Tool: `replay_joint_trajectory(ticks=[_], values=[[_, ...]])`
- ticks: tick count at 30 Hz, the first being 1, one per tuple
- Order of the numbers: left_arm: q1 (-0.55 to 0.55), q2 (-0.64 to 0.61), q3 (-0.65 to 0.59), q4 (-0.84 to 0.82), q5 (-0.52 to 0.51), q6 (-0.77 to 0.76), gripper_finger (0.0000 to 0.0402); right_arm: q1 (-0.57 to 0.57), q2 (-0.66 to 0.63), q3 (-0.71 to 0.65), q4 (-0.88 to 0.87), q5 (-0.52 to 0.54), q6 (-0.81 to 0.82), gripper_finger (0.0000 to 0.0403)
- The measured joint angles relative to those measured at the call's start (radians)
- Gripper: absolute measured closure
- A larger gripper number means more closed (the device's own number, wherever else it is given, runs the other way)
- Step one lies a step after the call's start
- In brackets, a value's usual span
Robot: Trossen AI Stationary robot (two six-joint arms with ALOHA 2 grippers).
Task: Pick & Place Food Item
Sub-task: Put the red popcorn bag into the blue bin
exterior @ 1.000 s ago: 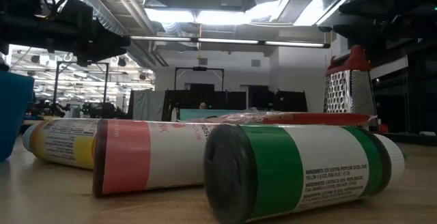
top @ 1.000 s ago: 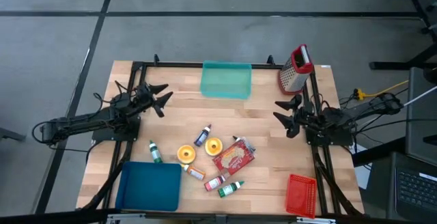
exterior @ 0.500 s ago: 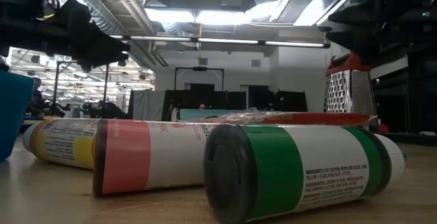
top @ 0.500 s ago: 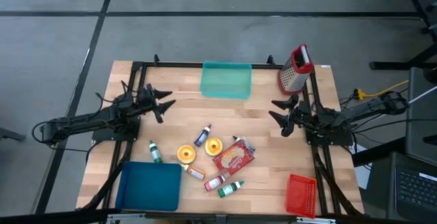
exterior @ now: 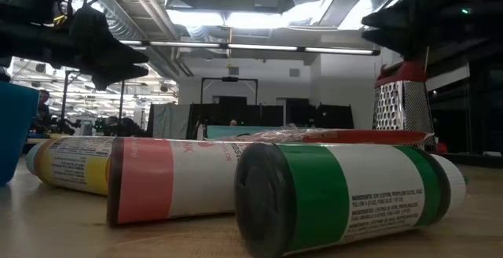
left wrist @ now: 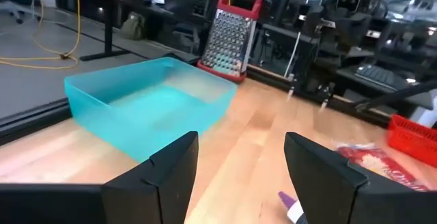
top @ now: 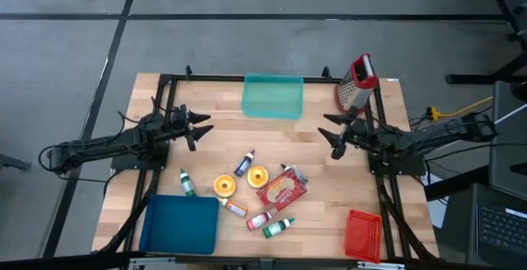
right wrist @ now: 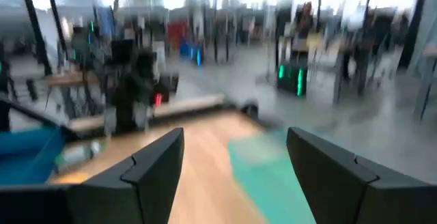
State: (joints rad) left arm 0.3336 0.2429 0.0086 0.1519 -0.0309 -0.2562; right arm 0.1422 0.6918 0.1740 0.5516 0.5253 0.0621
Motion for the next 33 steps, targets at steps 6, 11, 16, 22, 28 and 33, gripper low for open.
replay_joint_trajectory(ticks=[6, 11, 16, 22, 28, 33], values=[[0.0, 0.092, 0.0, 0.008, -0.051, 0.041, 0.0187, -0.13, 0.223, 0.22, -0.305, -0.198, 0.18, 0.0138], [-0.027, 0.163, 0.018, 0.009, -0.045, 0.053, 0.0187, -0.184, 0.408, 0.317, -0.325, -0.374, 0.278, 0.0138], [-0.071, 0.202, 0.043, 0.011, -0.09, 0.114, 0.0187, -0.2, 0.579, 0.315, -0.351, -0.582, 0.475, 0.0138], [-0.089, 0.205, 0.048, 0.035, -0.109, 0.127, 0.0181, -0.162, 0.729, 0.302, -0.344, -0.679, 0.599, 0.0138], [-0.091, 0.205, 0.048, 0.039, -0.109, 0.123, 0.0178, -0.086, 0.785, 0.301, -0.257, -0.702, 0.659, 0.0129], [-0.091, 0.205, 0.048, 0.039, -0.105, 0.116, 0.0179, -0.052, 0.789, 0.301, -0.245, -0.701, 0.675, 0.0122]])
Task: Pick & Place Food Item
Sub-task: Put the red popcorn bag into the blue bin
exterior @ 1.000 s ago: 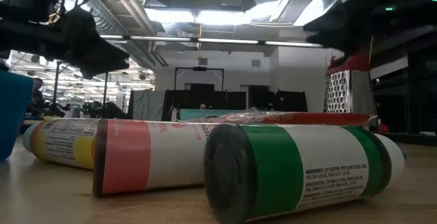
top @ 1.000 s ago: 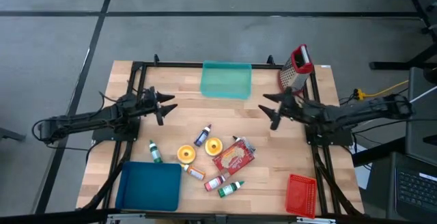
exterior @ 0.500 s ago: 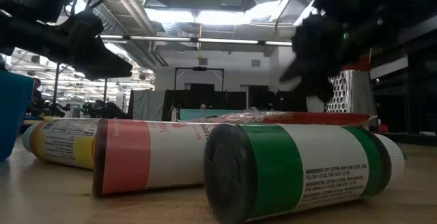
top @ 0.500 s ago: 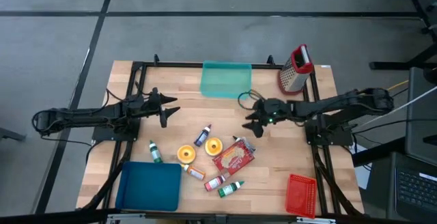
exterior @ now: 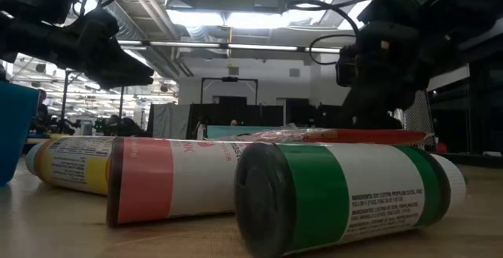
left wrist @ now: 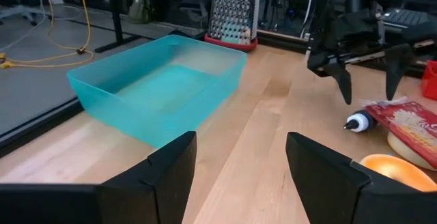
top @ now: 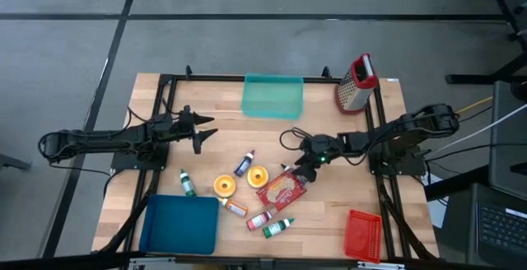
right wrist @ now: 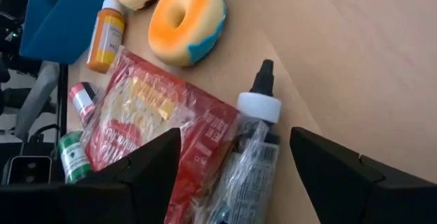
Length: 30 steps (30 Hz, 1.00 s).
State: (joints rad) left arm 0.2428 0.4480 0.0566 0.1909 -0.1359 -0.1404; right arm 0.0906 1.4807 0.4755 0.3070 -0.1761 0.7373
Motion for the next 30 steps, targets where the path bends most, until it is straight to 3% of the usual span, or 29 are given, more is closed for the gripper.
replay_joint_trajectory(ticks=[30], values=[[0.0, 0.0, 0.0, -0.016, 0.025, -0.041, 0.0176, 0.029, 0.019, 0.0, 0.015, 0.016, 0.015, 0.0175]])
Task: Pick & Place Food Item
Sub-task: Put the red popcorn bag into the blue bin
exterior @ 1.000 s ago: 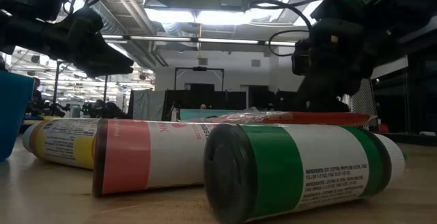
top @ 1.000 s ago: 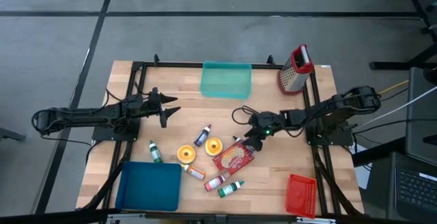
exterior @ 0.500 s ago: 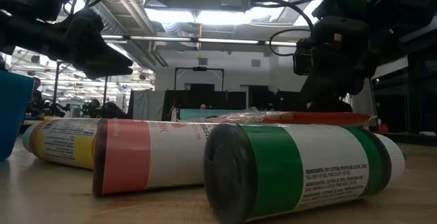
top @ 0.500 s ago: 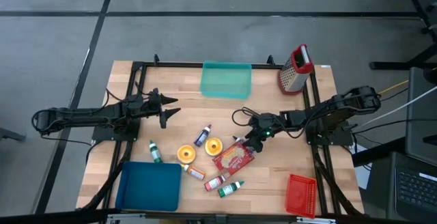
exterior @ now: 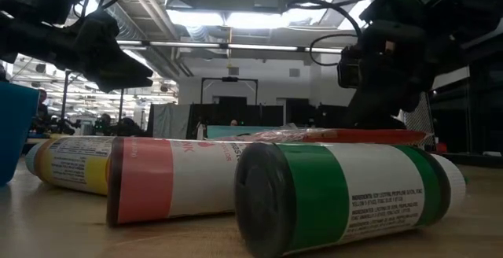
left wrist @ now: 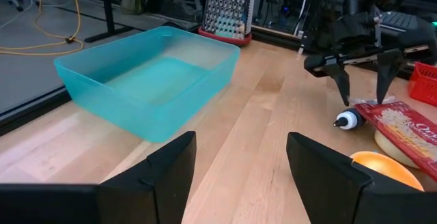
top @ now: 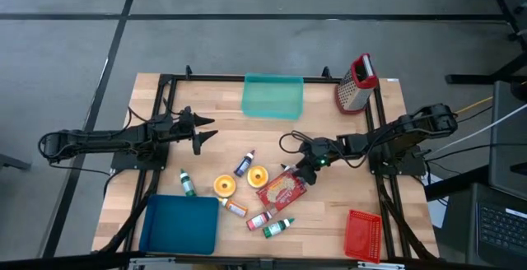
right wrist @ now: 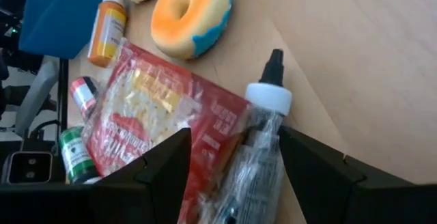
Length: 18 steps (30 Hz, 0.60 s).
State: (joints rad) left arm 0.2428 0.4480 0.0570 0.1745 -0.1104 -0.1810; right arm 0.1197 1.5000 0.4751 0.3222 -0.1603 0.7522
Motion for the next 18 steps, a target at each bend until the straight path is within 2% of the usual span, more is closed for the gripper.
replay_joint_trajectory(ticks=[6, 15, 18], values=[[0.0, 0.0, 0.0, 0.0, 0.0, -0.007, 0.0176, 0.0, 0.023, 0.0, -0.004, 0.011, 0.0, 0.0175], [0.0, 0.002, 0.0, 0.0, 0.01, -0.016, 0.0176, 0.0, 0.083, 0.0, 0.081, 0.007, 0.0, 0.0176], [0.0, 0.002, 0.0, 0.001, 0.01, -0.016, 0.0176, 0.0, 0.084, 0.0, 0.082, 0.016, 0.0, 0.0187]])
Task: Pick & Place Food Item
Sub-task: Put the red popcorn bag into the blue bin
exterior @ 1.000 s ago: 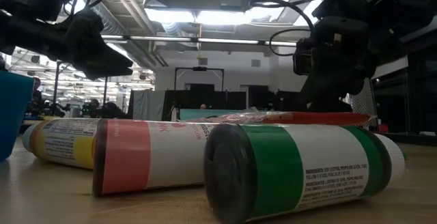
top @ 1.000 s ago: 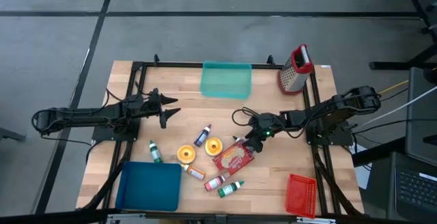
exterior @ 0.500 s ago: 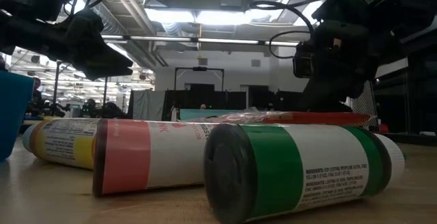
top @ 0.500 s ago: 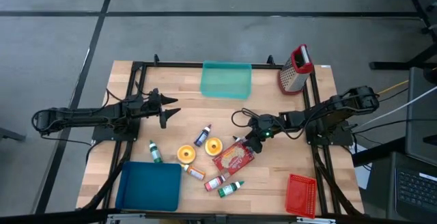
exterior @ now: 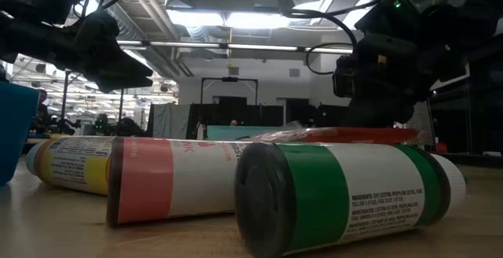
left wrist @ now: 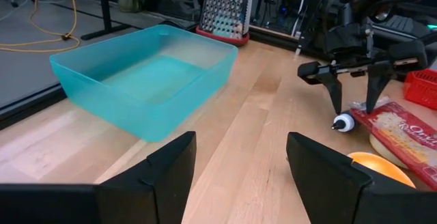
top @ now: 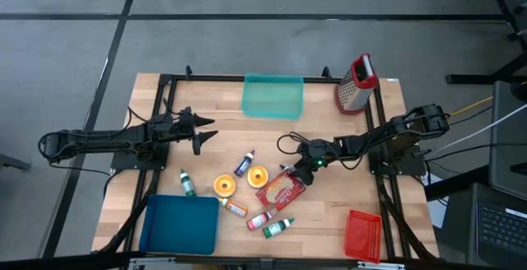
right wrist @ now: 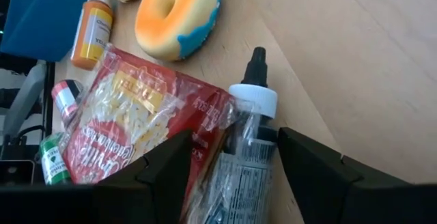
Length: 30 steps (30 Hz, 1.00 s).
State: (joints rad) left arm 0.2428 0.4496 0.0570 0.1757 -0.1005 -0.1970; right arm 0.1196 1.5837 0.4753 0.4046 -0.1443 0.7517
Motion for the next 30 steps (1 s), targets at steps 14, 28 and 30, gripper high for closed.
replay_joint_trajectory(ticks=[14, 28, 30], values=[[0.0, 0.0, 0.0, 0.001, -0.002, 0.0, 0.0176, -0.015, -0.002, 0.002, 0.027, 0.044, 0.0, 0.0393], [0.0, 0.0, 0.0, 0.061, -0.018, 0.037, 0.0176, -0.042, -0.011, 0.306, 0.029, 0.016, -0.243, 0.0401], [0.0, 0.0, 0.0, 0.061, -0.037, 0.045, 0.0176, -0.052, -0.01, 0.375, -0.027, 0.063, -0.323, 0.0402]])
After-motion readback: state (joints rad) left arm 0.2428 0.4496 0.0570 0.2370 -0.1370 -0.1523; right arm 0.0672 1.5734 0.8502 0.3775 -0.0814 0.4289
